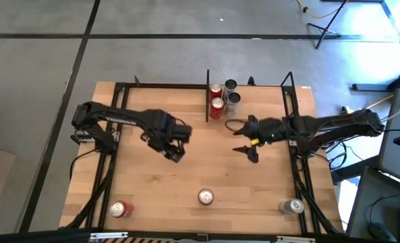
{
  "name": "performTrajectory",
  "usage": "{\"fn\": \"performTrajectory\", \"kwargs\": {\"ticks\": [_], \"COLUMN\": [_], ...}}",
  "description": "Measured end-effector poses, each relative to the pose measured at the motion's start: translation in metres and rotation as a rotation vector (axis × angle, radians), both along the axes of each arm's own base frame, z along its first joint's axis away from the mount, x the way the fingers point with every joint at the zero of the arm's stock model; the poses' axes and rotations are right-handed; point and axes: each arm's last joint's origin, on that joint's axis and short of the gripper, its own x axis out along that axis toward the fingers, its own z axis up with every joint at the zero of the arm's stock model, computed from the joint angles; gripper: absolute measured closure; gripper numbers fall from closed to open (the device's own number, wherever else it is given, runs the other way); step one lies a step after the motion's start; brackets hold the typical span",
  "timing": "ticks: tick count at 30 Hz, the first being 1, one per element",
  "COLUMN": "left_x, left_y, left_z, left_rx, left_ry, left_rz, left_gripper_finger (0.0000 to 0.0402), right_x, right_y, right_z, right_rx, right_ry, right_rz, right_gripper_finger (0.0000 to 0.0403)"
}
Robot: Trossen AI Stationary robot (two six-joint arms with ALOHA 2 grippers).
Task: Place canned beverage on shelf
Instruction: Put the top white-blue soda can on the shelf
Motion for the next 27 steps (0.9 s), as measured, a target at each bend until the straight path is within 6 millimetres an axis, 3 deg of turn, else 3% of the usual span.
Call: {"fn": "performTrajectory", "kwargs": {"ticks": [6, 11, 16, 27], "left_x": [0.023, 0.038, 0.048, 0.05], "left_y": [-0.022, -0.028, -0.028, -0.029], "left_z": [-0.028, -0.048, -0.053, -0.053], "left_rx": [-0.001, -0.002, -0.01, 0.001], "left_ry": [0.019, 0.021, -0.054, -0.074], "left_rz": [-0.007, -0.033, -0.063, -0.083], "left_gripper_finger": [0.0197, 0.0197, 0.0184, 0.0134], "right_x": [-0.004, -0.006, -0.006, -0.006], "right_y": [0.016, 0.021, 0.021, 0.022], "right_z": [-0.022, -0.026, -0.026, -0.026], "right_rx": [0.045, 0.062, 0.082, 0.094], "right_ry": [0.037, 0.049, 0.049, 0.05], "right_rz": [-0.024, -0.035, -0.047, -0.044], "right_gripper_finger": [0.0091, 0.0091, 0.0091, 0.0091]}}
